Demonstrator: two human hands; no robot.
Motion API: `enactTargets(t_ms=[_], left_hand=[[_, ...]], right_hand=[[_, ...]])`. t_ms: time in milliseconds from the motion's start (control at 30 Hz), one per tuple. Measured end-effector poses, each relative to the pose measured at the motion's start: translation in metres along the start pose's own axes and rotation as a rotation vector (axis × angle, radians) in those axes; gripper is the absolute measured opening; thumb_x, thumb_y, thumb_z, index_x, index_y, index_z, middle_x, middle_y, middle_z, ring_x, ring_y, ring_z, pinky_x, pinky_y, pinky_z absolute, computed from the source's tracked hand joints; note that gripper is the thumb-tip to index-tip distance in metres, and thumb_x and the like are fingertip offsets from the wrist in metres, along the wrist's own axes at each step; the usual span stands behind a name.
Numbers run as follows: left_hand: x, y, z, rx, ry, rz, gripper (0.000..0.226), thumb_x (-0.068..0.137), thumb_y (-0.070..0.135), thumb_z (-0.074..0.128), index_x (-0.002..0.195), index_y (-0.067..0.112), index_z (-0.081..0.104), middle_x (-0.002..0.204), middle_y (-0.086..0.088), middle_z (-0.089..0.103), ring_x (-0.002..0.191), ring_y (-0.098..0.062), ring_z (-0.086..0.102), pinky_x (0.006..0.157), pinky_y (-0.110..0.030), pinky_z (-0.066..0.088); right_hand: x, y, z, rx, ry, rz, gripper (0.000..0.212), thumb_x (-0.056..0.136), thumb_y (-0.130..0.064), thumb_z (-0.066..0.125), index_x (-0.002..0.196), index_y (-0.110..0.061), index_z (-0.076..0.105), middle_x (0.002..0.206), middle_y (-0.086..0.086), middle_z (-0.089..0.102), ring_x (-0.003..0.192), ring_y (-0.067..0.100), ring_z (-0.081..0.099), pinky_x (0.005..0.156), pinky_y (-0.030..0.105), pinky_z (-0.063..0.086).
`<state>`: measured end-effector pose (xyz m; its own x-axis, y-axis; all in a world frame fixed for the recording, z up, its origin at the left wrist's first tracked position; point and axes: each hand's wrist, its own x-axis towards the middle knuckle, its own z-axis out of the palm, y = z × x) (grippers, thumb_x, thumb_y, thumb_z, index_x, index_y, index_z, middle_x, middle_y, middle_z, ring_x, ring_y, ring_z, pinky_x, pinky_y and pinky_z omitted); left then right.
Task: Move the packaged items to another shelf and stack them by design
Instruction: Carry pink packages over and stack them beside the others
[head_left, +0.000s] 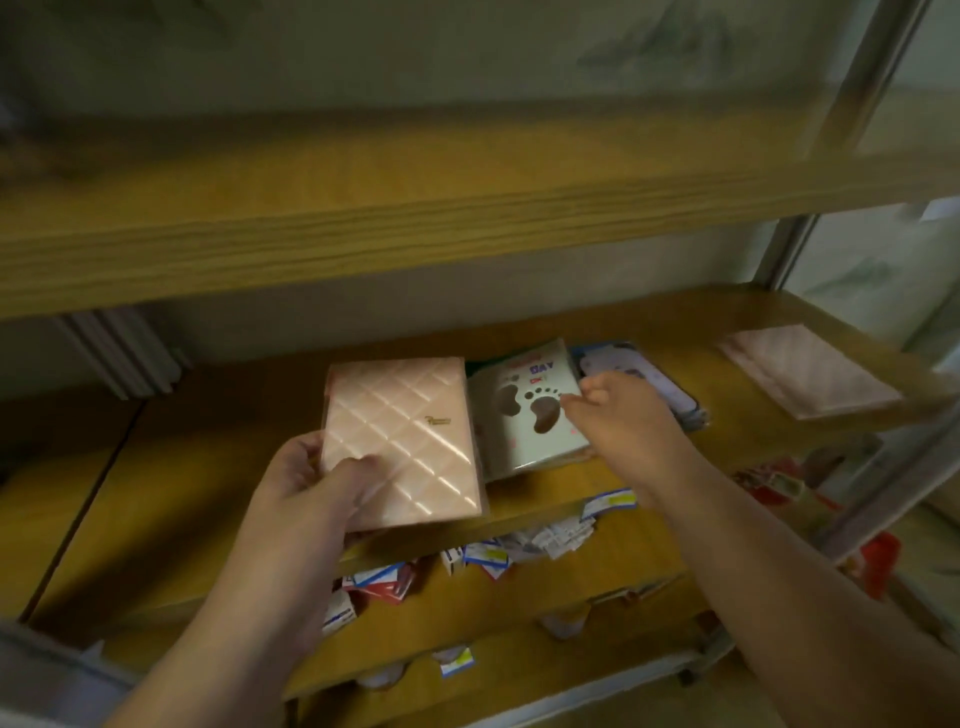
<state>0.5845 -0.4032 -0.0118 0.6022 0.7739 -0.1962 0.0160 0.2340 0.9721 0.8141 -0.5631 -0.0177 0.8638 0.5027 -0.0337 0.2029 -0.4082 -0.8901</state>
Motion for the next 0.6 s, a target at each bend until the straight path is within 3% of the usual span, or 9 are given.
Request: enactTargets(t_ms=[67,133,167,233,300,367,600], left_hand=[[-0.004,-0.002,0.013,0.000,0.047,0.021,0.034,0.082,0.025,0.076,0.113,0.031,0.063,0.094,0.004,0.079,0.082,-0.019,0.077,0.064,-0.035,0.060],[-0.009,-0.004,0.026,-0.014,0.100,0.035,0.036,0.081,0.023,0.076,0.114,0.028,0.063,0.096,0.001,0.079,0.083,-0.022,0.078,0.066,-0.037,0.059],[-0.011,-0.004,0.033,-0.020,0.122,0.042,0.036,0.080,0.023,0.076,0.114,0.027,0.064,0.096,0.000,0.079,0.084,-0.023,0.078,0.065,-0.036,0.059],[-0.014,-0.007,0.046,-0.025,0.159,0.057,0.034,0.082,0.022,0.076,0.114,0.027,0.065,0.097,-0.001,0.079,0.083,-0.024,0.078,0.061,-0.034,0.060],[-0.015,-0.012,0.058,-0.028,0.193,0.070,0.032,0.083,0.020,0.076,0.113,0.026,0.066,0.098,-0.001,0.079,0.083,-0.023,0.078,0.058,-0.030,0.060],[-0.016,-0.016,0.071,-0.034,0.213,0.077,0.030,0.083,0.019,0.075,0.111,0.025,0.066,0.099,-0.003,0.079,0.083,-0.023,0.078,0.058,-0.030,0.059],[-0.013,-0.025,0.150,-0.014,0.151,0.092,0.049,0.065,0.031,0.078,0.111,0.025,0.064,0.097,0.000,0.079,0.082,-0.019,0.077,0.062,-0.034,0.056]], right_hand=[[0.010,0.002,-0.002,-0.079,-0.031,-0.044,0.020,0.092,-0.027,0.064,0.073,-0.025,0.059,0.062,-0.005,0.068,0.056,0.009,0.070,0.057,0.040,0.063],[0.015,0.005,-0.006,-0.277,-0.073,-0.109,0.016,0.093,-0.036,0.062,0.082,-0.025,0.058,0.061,-0.001,0.066,0.051,0.011,0.067,0.045,0.026,0.051],[0.017,0.008,-0.009,-0.408,-0.086,-0.161,0.020,0.093,-0.043,0.060,0.088,-0.023,0.060,0.061,0.000,0.064,0.054,0.014,0.064,0.044,0.027,0.045],[0.020,0.012,-0.015,-0.562,-0.097,-0.254,0.033,0.091,-0.054,0.058,0.102,-0.022,0.063,0.073,-0.002,0.065,0.067,0.016,0.063,0.051,0.031,0.046],[0.021,0.012,-0.024,-0.579,-0.092,-0.324,0.045,0.089,-0.059,0.056,0.116,-0.023,0.064,0.099,-0.002,0.068,0.086,0.016,0.065,0.065,0.037,0.056],[0.021,0.014,-0.037,-0.544,-0.092,-0.373,0.052,0.089,-0.058,0.057,0.127,-0.024,0.061,0.115,-0.003,0.063,0.098,0.017,0.063,0.077,0.038,0.057],[0.026,0.046,-0.133,-0.558,0.038,-0.470,0.046,0.089,-0.039,0.067,0.129,-0.017,0.062,0.124,0.000,0.060,0.112,0.021,0.058,0.090,0.032,0.046]])
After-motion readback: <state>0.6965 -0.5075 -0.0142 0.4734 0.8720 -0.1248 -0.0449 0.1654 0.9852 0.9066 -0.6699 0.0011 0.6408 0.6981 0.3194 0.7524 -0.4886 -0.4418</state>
